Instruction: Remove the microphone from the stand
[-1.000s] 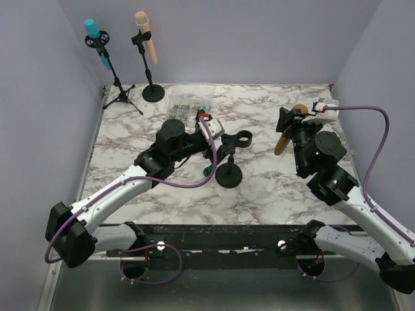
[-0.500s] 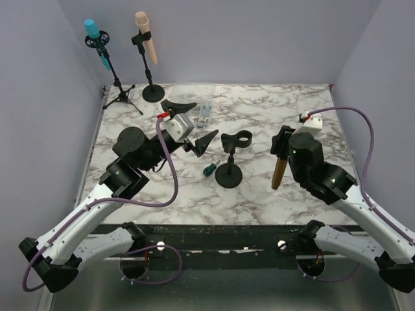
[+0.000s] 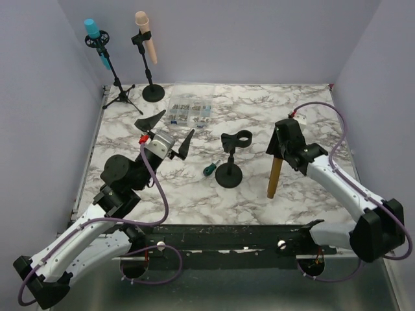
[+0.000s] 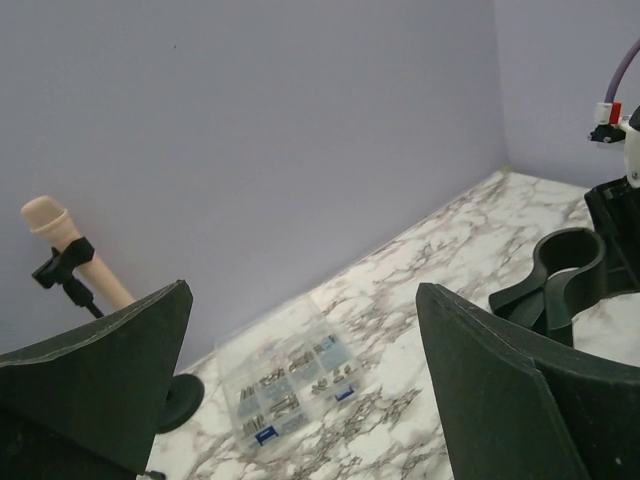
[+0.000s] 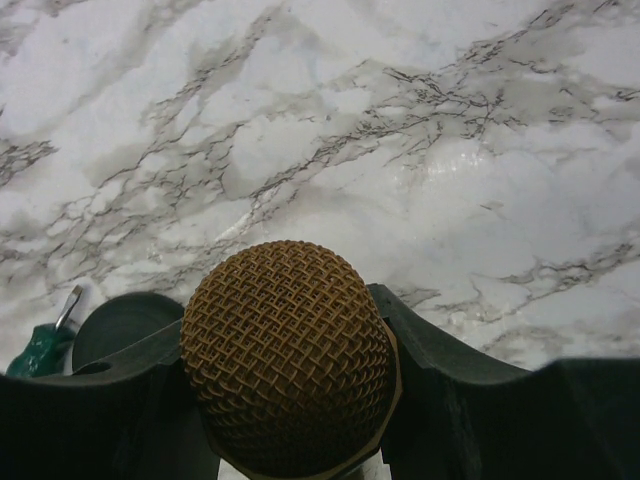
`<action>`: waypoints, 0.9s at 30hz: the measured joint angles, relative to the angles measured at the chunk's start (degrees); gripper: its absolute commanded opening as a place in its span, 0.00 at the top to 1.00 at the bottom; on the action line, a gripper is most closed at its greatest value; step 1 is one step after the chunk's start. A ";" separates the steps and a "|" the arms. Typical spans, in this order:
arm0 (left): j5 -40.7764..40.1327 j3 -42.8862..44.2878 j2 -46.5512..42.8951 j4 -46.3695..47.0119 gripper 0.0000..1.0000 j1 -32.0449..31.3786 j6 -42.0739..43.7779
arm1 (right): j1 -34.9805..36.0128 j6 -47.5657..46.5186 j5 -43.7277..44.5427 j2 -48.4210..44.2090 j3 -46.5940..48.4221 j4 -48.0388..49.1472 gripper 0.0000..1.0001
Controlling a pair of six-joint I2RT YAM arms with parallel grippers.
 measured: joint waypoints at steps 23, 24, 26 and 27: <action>-12.76 -8.94 -2.08 12.35 0.02 -4.22 11.37 | -14.05 -7.17 -36.54 58.27 41.31 11.39 0.97; -13.05 -9.05 -2.05 12.74 0.02 -4.22 11.72 | -14.05 -7.41 -38.29 59.49 43.12 11.67 0.96; -13.14 -9.09 -2.05 13.14 0.02 -4.22 12.07 | -14.05 -7.61 -41.64 62.27 46.49 12.39 0.95; -13.14 -9.09 -2.03 13.46 0.02 -4.24 12.20 | -13.99 -7.54 -43.36 63.28 47.52 12.63 0.93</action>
